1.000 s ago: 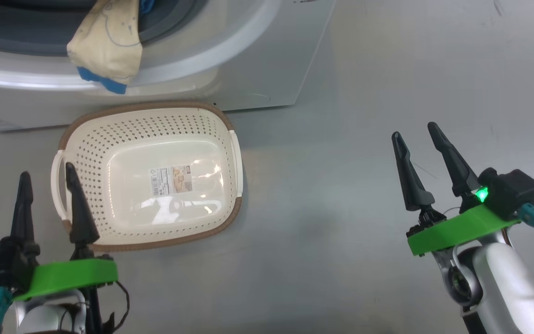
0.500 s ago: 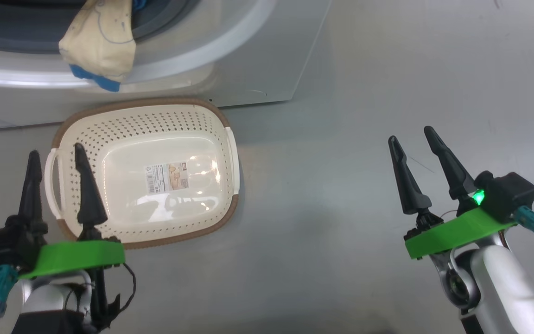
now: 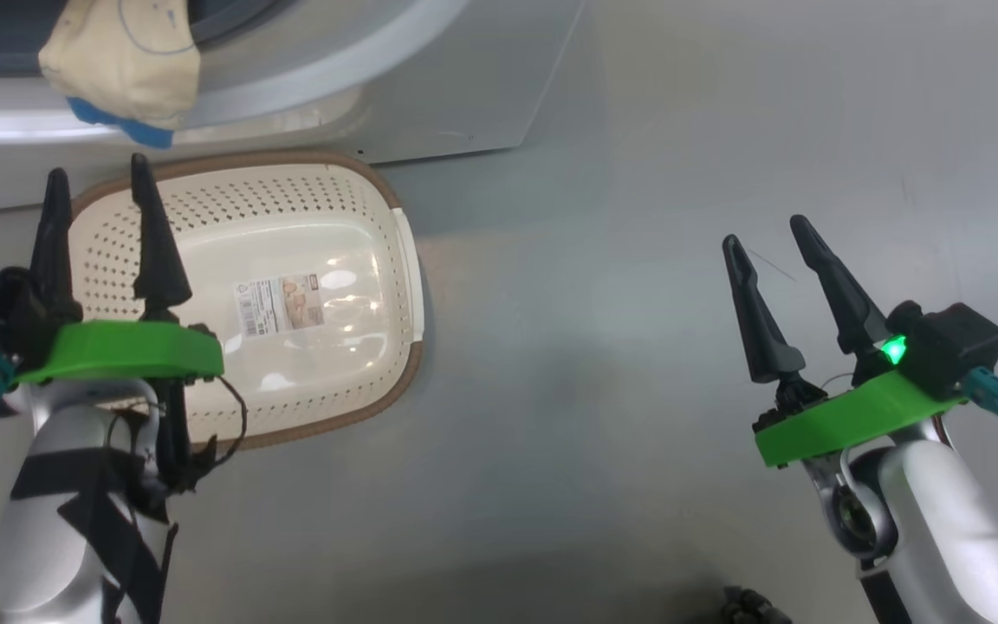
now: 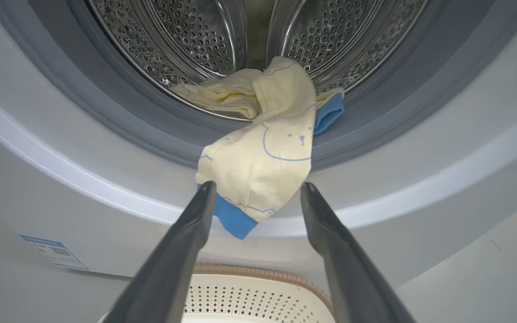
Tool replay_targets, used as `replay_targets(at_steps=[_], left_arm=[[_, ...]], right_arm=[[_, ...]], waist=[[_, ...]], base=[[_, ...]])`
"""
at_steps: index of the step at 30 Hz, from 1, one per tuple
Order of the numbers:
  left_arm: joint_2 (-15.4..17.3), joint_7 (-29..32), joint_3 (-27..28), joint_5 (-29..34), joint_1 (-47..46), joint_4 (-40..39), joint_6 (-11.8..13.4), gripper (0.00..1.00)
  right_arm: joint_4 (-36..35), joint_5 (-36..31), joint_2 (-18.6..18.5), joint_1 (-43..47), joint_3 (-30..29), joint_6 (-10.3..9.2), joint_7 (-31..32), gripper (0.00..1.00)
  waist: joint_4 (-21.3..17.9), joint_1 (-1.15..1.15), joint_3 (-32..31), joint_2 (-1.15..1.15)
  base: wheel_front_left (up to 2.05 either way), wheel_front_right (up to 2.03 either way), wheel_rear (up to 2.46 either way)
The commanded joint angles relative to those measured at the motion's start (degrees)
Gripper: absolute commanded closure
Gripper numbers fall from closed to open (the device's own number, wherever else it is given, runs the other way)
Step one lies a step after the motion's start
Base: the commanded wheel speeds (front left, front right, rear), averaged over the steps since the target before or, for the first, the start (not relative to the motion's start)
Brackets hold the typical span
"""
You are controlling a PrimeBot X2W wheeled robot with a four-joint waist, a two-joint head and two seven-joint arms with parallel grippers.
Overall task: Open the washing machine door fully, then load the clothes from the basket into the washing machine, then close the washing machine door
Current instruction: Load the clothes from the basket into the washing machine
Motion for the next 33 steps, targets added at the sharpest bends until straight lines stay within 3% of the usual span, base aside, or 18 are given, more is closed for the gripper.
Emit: replay_targets(at_steps=[1,15,33], left_arm=[[1.7,-0.1,1.7,0.0,-1.3,-0.6,-0.3,0.00],[1.5,-1.5,0.8,-1.6,-12.5,10.7,-4.1,0.00],[2.5,-2.3,3.2,-2.7,-24.0,19.9,-5.6,0.00]], right_arm=[[-1.5,0.5,-0.8,0.0,1.0,0.21,-0.5,0.00],[-2.5,0.0,-1.2,-1.5,0.3,0.21,-0.5,0.00],[-2.6,0.0,-1.2,-2.5,0.7,0.21,-0.5,0.00]], waist=[[-0.4,-0.01,1.2,0.00],[-1.0,-0.01,7.7,0.00],[-1.7,-0.01,11.4,0.00]], base=[[0.00,0.00,0.00],[0.00,0.00,0.00],[0.00,0.00,0.00]])
